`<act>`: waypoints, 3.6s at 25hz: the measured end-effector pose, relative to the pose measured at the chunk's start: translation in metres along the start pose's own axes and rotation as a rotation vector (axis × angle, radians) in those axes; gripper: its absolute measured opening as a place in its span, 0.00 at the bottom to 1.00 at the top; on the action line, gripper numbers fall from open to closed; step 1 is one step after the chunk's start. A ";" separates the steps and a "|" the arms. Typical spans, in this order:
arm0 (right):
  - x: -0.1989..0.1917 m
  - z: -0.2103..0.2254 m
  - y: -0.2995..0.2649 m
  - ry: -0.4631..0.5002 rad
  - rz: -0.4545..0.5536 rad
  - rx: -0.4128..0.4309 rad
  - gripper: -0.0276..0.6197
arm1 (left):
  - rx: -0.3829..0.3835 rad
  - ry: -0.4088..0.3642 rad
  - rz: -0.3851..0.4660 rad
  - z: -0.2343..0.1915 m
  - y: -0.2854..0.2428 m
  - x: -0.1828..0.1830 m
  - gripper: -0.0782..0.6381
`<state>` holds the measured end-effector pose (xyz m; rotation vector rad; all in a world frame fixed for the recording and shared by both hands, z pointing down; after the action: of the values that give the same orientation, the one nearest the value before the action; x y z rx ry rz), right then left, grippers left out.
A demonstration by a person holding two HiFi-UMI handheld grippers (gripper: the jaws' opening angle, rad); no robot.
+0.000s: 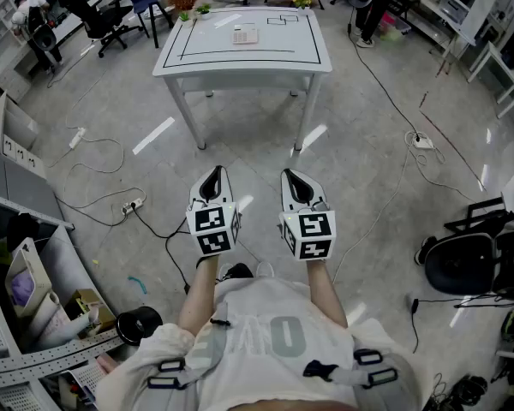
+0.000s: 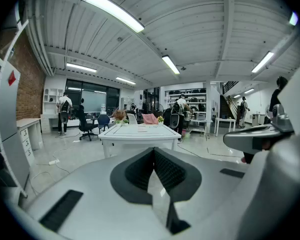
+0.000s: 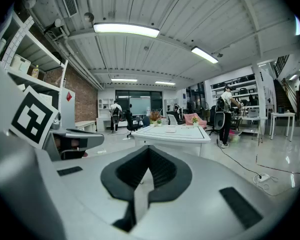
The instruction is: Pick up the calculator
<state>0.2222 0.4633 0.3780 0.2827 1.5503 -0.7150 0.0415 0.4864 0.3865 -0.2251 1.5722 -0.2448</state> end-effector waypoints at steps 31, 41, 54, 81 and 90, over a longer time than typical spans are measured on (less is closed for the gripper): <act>0.032 0.066 -0.118 0.105 0.025 -0.022 0.05 | 0.008 0.038 0.073 -0.062 -0.131 0.044 0.14; 0.099 0.109 -0.260 0.103 0.043 -0.070 0.05 | -0.064 0.020 0.079 -0.100 -0.281 0.112 0.14; 0.173 0.174 -0.458 0.021 -0.009 -0.117 0.05 | -0.126 -0.018 0.093 -0.166 -0.482 0.202 0.14; 0.200 0.240 -0.604 0.008 -0.002 -0.089 0.05 | -0.065 -0.014 0.131 -0.189 -0.612 0.241 0.14; 0.210 0.252 -0.626 0.023 0.019 -0.034 0.05 | -0.038 0.000 0.145 -0.191 -0.632 0.251 0.14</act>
<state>0.0365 -0.2184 0.3531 0.2811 1.5780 -0.6725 -0.1604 -0.1887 0.3351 -0.1396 1.5858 -0.1021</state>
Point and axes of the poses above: the fingertips, and each gripper's own axes: y backward along the fingers, z to its right, x out of its top, the point moved 6 cm from there along y, backward along the fingers, and after that the axes turned 3 degrees about -z, right-handed, at the moved point
